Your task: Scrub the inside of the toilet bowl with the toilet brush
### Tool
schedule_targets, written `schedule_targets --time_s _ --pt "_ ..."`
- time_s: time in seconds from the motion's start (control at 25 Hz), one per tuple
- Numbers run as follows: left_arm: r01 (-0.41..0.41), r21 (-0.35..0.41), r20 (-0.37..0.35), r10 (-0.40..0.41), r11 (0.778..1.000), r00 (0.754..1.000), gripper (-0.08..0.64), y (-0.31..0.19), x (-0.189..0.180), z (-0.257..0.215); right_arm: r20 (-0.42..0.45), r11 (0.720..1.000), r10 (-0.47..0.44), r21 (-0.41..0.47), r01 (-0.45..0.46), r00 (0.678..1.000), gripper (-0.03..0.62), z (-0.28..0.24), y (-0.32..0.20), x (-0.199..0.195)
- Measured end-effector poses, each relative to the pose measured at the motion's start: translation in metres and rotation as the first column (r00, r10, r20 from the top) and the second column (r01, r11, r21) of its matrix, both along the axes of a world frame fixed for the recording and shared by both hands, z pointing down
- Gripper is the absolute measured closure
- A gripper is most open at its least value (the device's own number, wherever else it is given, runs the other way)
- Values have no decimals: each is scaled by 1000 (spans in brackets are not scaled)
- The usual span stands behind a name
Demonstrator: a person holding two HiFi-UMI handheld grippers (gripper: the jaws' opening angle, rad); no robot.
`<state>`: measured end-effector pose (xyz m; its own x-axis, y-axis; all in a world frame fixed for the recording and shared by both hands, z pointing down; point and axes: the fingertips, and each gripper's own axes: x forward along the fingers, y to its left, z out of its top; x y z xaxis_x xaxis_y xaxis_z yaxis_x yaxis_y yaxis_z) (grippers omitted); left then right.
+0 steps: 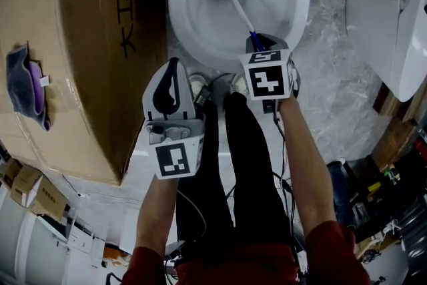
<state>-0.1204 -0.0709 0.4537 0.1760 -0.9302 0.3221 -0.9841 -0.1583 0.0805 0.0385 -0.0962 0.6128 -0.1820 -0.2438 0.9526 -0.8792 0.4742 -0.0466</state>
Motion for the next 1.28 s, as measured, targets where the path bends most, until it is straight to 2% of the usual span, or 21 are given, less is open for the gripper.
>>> schedule_targets --time_s 0.4,0.68,0.92,1.28 --pt "-20 -7 5 20 1000 1000 548 3 10 1 -16 997 -68 -39 67 998 531 0 39 18" --pt "-24 -10 -2 24 1000 1000 548 6 20 2 -89 992 -113 -72 107 990 531 -1 61 47" --pt "-29 -8 -1 29 1000 1000 548 5 25 -1 -131 992 -121 -64 113 984 531 -3 49 64" --pt "-23 -11 5 23 1000 1000 548 5 20 1 -157 998 -67 -6 67 985 531 1 10 73"
